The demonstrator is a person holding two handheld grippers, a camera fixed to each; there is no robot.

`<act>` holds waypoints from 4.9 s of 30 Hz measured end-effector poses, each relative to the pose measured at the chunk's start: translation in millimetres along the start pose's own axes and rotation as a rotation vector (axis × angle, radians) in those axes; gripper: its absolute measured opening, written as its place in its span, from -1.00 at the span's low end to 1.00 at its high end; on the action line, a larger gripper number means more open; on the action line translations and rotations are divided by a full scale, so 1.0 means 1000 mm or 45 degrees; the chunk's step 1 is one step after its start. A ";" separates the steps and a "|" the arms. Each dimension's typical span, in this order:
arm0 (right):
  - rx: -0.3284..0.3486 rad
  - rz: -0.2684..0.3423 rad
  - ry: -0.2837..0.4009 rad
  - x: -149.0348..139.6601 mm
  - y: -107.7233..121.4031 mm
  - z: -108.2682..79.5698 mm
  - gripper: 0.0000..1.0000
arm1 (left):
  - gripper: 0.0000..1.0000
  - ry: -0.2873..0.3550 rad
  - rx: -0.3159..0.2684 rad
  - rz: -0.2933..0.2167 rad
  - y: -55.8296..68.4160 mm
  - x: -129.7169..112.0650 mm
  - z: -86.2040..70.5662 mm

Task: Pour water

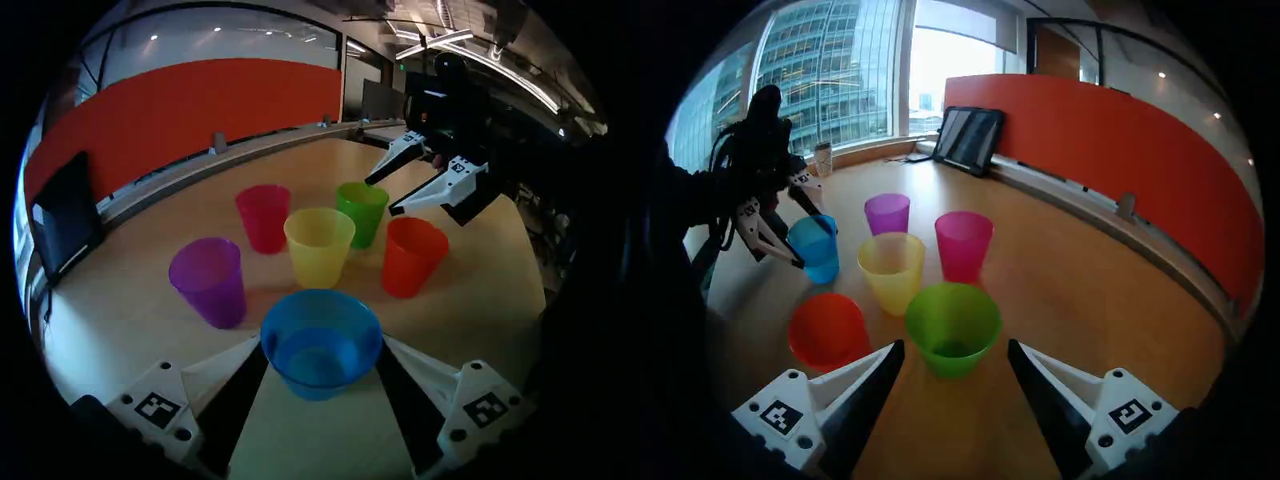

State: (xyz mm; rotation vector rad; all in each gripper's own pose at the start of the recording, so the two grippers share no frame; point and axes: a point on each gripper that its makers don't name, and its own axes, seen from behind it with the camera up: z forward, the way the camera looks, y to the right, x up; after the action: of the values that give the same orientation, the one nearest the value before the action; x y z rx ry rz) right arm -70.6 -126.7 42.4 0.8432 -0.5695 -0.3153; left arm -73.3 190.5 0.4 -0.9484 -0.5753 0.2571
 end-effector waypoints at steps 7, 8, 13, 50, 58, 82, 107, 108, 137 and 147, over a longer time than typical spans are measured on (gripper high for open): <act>0.008 -0.008 -0.009 -0.001 0.000 0.016 1.00 | 0.74 0.038 0.020 -0.003 -0.006 0.010 -0.008; 0.008 -0.010 -0.009 -0.001 -0.001 0.018 1.00 | 0.74 0.042 0.022 -0.003 -0.006 0.011 -0.009; 0.015 -0.005 -0.007 0.001 -0.003 0.027 1.00 | 0.74 0.063 0.032 0.001 -0.009 0.016 -0.014; -0.089 -0.009 0.212 0.078 0.000 -0.021 0.83 | 0.74 0.317 0.189 -0.032 -0.032 0.080 -0.058; -0.108 -0.017 0.325 0.111 -0.008 -0.042 0.82 | 0.74 0.432 0.227 -0.050 -0.041 0.111 -0.076; -0.121 -0.035 0.558 0.174 -0.027 -0.076 0.84 | 0.74 0.623 0.258 -0.060 -0.047 0.166 -0.104; -0.050 -0.037 0.622 0.192 -0.045 -0.073 0.82 | 0.74 0.709 0.332 0.077 -0.050 0.208 -0.124; -0.043 -0.039 0.625 0.192 -0.047 -0.072 0.82 | 0.74 0.711 0.341 0.092 -0.050 0.210 -0.125; 0.128 -0.082 0.676 0.199 -0.102 -0.049 0.82 | 0.74 0.760 0.551 0.547 -0.033 0.281 -0.151; 0.176 -0.099 0.662 0.197 -0.117 -0.040 0.82 | 0.74 0.744 0.600 0.702 -0.025 0.295 -0.154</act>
State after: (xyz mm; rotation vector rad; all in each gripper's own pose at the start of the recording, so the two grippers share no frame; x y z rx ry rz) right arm 107.7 -270.1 -1.2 1.0366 -0.0738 -0.1176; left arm 256.0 202.8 54.7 -0.6548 0.2919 0.5546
